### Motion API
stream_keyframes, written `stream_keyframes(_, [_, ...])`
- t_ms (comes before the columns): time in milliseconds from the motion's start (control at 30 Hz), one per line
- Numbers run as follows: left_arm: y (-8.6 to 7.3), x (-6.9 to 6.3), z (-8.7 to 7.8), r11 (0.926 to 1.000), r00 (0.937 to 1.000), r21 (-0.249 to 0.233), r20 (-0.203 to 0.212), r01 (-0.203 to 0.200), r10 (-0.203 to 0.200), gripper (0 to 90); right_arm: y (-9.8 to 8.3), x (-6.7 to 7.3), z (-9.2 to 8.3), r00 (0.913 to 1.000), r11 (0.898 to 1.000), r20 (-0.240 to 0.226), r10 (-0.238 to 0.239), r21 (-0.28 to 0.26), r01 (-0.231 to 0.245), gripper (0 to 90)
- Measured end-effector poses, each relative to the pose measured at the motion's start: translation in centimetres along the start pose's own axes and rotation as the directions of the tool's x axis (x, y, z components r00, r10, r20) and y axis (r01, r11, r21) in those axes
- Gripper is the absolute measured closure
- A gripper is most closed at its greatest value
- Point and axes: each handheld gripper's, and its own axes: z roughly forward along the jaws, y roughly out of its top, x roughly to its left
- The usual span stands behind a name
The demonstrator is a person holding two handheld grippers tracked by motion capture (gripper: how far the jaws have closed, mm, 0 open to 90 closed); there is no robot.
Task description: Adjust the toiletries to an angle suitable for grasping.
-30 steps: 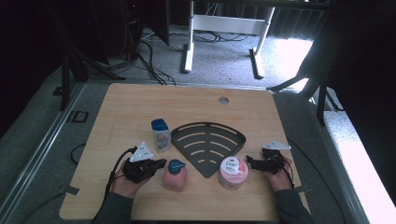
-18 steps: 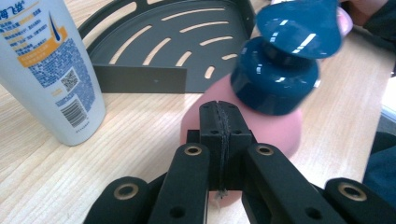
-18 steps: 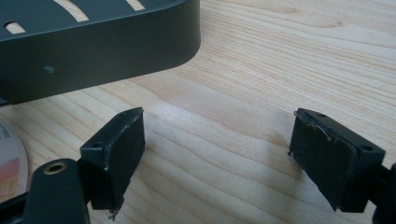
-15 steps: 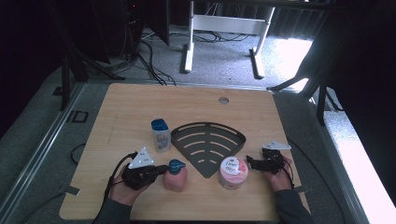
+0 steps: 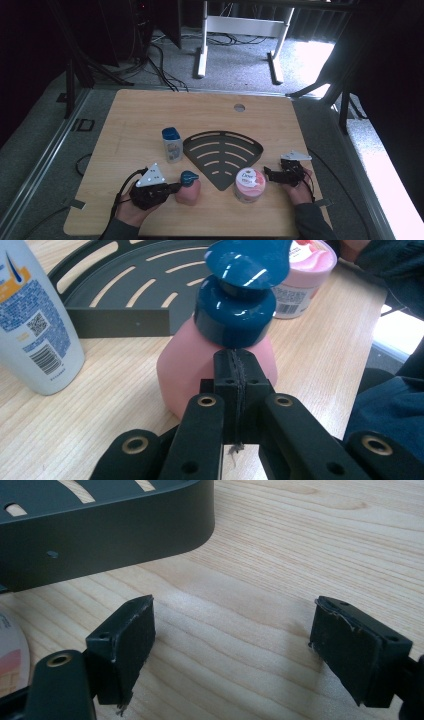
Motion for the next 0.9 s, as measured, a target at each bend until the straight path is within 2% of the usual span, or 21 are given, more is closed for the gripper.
stream_keyframes(133, [0.1, -0.4, 0.2, 0.9999, 0.9997, 0.007, 0.025, -0.008, 0.008, 89.8, 0.0, 0.0, 0.0, 1.0, 1.0, 0.0, 0.0, 0.0, 0.0, 17.7])
stream_keyframes(200, [0.2, -0.6, 0.4, 0.9996, 0.9993, 0.013, 0.029, -0.024, 0.024, 89.8, 0.0, 0.0, 0.0, 1.0, 1.0, -0.001, 0.0, 0.0, 0.0, 17.7])
stream_keyframes(567, [1.0, -1.9, 2.0, 0.9989, 0.9971, 0.009, 0.06, -0.046, 0.046, 89.8, 0.0, 0.0, 0.0, 1.0, 1.0, -0.001, -0.001, 0.0, 0.001, 17.6])
stream_keyframes(900, [1.1, -1.8, 2.0, 0.9986, 0.9984, 0.014, 0.027, -0.05, 0.05, 89.9, 0.0, 0.0, 0.0, 1.0, 1.0, -0.001, -0.002, 0.0, 0.002, 17.7])
